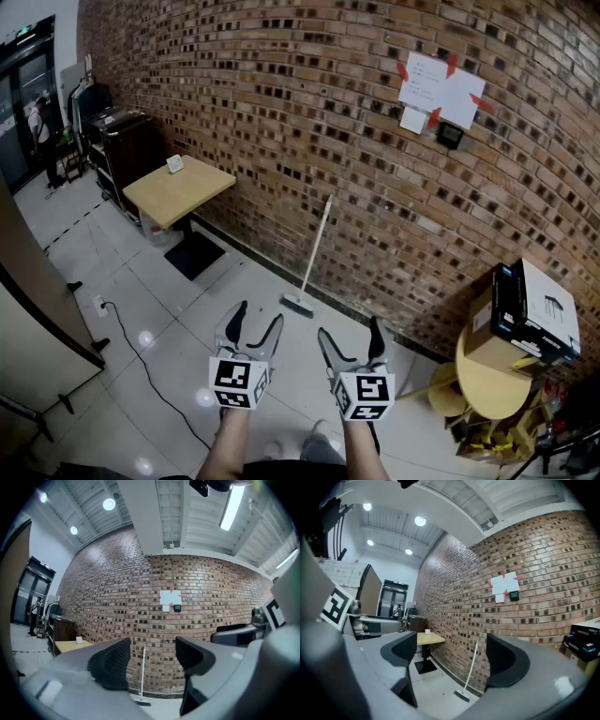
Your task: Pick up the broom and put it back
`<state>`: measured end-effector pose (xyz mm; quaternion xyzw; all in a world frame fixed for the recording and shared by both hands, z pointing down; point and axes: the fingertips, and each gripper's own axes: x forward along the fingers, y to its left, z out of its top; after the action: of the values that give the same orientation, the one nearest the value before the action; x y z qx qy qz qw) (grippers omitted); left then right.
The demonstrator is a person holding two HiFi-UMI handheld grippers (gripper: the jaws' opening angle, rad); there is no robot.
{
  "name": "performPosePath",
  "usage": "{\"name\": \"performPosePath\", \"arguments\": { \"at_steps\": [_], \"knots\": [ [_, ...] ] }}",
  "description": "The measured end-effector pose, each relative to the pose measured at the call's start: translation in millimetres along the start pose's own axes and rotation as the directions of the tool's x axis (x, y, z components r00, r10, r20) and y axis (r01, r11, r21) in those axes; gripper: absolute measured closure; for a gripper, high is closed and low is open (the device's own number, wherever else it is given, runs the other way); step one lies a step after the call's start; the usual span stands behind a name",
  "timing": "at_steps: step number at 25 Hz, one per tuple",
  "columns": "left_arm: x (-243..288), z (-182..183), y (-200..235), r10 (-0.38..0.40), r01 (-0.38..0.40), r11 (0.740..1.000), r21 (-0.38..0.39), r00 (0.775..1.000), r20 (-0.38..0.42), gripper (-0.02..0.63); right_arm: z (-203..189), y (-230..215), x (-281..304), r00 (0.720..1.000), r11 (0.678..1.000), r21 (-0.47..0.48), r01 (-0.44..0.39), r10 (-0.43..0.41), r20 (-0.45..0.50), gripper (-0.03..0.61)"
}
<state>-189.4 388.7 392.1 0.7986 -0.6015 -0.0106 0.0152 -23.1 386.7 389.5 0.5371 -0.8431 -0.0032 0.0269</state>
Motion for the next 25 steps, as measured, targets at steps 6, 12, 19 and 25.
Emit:
{"name": "performPosePath", "arguments": {
  "at_steps": [6,12,19,25],
  "knots": [
    [65,0,-7,-0.005,0.005,1.0,0.027,1.0,0.004,0.316,-3,-62,42,0.999,0.999,0.044,0.032,-0.033,0.019,0.112],
    [142,23,-22,0.0,-0.003,0.998,0.069,1.0,0.03,0.319,23,-111,102,0.996,0.998,0.038,-0.041,0.038,0.076,0.135],
    [217,27,-43,0.025,-0.027,0.996,0.085,0.999,0.027,0.322,36,-172,153,0.987,0.993,0.053,-0.107,0.099,0.13,0.209],
    [254,11,-41,0.059,-0.056,0.994,0.095,0.998,-0.029,0.324,1,-197,192,0.984,0.98,0.101,-0.172,0.165,0.067,0.255]
  ]
}}
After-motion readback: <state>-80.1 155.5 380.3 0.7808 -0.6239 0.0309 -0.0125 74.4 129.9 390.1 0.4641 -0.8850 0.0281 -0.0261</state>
